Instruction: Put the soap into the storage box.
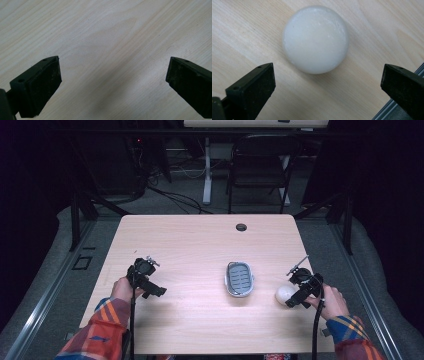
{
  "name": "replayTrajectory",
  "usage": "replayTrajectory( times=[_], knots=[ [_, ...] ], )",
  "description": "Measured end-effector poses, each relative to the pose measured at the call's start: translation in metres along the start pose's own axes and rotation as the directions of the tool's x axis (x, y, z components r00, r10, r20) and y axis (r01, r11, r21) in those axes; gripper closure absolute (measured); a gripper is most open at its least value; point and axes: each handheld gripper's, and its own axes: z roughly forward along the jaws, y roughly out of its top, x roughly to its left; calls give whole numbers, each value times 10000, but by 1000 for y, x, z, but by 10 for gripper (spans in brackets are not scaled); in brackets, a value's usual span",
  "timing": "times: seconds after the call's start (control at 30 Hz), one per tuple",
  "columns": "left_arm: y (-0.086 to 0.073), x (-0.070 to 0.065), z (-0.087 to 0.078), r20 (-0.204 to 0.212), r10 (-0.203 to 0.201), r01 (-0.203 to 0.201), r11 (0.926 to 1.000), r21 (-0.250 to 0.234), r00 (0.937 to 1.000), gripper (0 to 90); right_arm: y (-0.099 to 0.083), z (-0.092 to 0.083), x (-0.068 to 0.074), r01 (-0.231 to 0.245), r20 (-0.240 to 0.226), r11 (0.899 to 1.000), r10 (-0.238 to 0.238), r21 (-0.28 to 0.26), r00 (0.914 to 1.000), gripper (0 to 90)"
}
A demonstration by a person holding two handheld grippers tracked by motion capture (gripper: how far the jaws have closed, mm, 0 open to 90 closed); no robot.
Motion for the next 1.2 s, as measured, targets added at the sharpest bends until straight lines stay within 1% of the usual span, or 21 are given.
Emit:
replayTrajectory(
  times=[0.03,0.07,0.1,0.13,0.2,0.23,0.27,0.3,0.37,0.4,0.43,0.5,0.6,0.67,0.7,0.73,0.77,0.9,0.97,1.13,1.2],
  knots=[
    [0,0,0,1,-2,2,10000,1,10000,0,0,0,0,0,0,10000,0,0,10000,0],
    [0,0,0,5,-2,2,10000,8,10000,0,-1,5,3,-408,-142,9980,401,-487,9991,0],
    [0,0,0,-1,1,-1,10000,2,10000,0,1,4,3,-210,-51,9993,208,-301,9998,0],
    [0,0,0,-1,-8,8,10000,7,10000,0,5,1,0,296,4,9990,-297,347,9996,0],
    [0,0,0,2,-19,19,10000,13,10000,0,6,5,3,60,-69,10000,-60,-16,10000,0],
    [0,0,0,5,-24,24,10000,14,10000,0,5,10,6,-363,-202,9982,354,-473,9992,0],
    [0,0,0,8,-6,6,10000,23,10000,0,12,1,1,633,28,9948,-638,798,9980,0],
    [0,0,1,7,0,0,10000,26,10000,0,10,7,5,68,-20,10000,-68,26,10000,0],
    [0,0,1,21,13,-13,10000,48,10000,0,13,8,5,254,61,9993,-256,273,9997,0],
    [0,0,0,21,9,-10,10000,53,10000,0,12,14,9,-437,-63,9977,435,-522,9990,0],
    [0,0,1,20,15,-15,10000,47,10000,0,16,10,6,150,125,9995,-154,269,9998,0],
    [0,0,1,17,21,-21,10000,47,10000,0,16,13,7,76,95,10000,-76,-52,9999,0],
    [0,0,1,22,21,-21,10000,60,10000,0,21,13,7,344,17,9987,-345,379,9994,0],
    [0,0,1,17,22,-23,10000,59,10000,0,22,16,8,174,-78,9998,-174,47,9998,0],
    [0,0,1,19,21,-21,10000,62,10000,0,25,14,7,462,-60,9976,-459,507,9989,0],
    [0,0,1,15,18,-18,10000,61,10000,0,23,19,9,58,-174,9999,-61,-157,9998,0],
    [0,0,1,10,15,-16,10000,60,10000,0,26,16,7,390,-105,9989,-388,278,9992,0],
    [0,0,1,13,15,-15,10000,52,10000,0,27,21,9,127,-214,9999,-126,45,9997,0],
    [0,0,1,15,16,-16,10000,68,10000,0,31,20,6,494,-137,9978,-488,451,9987,0],
    [0,0,1,14,14,-14,10000,62,10000,0,32,24,8,211,-216,9993,-204,321,9996,0],
    [0,0,1,15,11,-11,10000,78,10000,0,35,23,6,542,-153,9956,-532,761,9985,24]
  ],
)
